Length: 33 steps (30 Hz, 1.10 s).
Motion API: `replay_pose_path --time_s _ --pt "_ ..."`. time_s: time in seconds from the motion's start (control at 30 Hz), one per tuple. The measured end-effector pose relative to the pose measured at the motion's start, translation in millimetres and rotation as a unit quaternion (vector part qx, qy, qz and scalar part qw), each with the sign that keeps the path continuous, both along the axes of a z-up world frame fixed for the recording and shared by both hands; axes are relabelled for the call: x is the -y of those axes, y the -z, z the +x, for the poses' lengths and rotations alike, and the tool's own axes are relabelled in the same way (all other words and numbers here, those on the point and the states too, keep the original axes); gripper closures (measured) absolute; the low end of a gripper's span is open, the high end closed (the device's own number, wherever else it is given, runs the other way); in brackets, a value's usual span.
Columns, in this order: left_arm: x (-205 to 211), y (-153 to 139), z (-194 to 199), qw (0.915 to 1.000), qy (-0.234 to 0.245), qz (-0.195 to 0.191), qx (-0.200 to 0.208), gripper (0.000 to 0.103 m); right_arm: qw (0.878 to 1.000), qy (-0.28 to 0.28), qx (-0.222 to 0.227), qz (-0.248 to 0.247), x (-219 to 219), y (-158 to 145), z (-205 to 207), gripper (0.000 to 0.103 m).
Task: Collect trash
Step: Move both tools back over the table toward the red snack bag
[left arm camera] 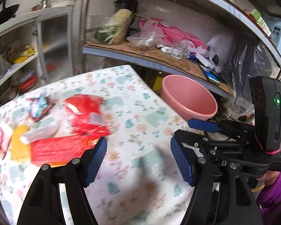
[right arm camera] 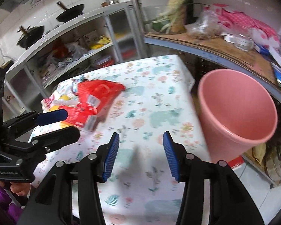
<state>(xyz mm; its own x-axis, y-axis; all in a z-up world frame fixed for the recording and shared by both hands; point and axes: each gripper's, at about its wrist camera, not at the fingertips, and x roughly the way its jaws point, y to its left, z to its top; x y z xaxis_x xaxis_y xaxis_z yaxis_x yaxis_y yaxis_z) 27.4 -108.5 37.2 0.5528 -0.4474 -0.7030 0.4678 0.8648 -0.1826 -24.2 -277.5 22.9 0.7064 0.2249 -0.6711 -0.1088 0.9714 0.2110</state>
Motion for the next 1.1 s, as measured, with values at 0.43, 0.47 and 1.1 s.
replay_pose_path --time_s 0.43,0.47,1.1 --pt "-85.6 -13.6 -0.7 0.9971 -0.07 0.027 -0.004 0.034 0.999 -0.051 -0.013 -0.008 -45.8 -6.4 21.8 0.054" --pt "-89.0 -13.9 1.8 0.9969 -0.072 0.032 -0.008 0.034 0.998 -0.053 -0.014 -0.01 -47.9 -6.8 22.9 0.054" --pt "-118.0 5.0 58.7 0.994 -0.086 0.065 -0.014 0.043 0.995 -0.083 -0.052 0.019 -74.3 -5.7 68.8 0.054"
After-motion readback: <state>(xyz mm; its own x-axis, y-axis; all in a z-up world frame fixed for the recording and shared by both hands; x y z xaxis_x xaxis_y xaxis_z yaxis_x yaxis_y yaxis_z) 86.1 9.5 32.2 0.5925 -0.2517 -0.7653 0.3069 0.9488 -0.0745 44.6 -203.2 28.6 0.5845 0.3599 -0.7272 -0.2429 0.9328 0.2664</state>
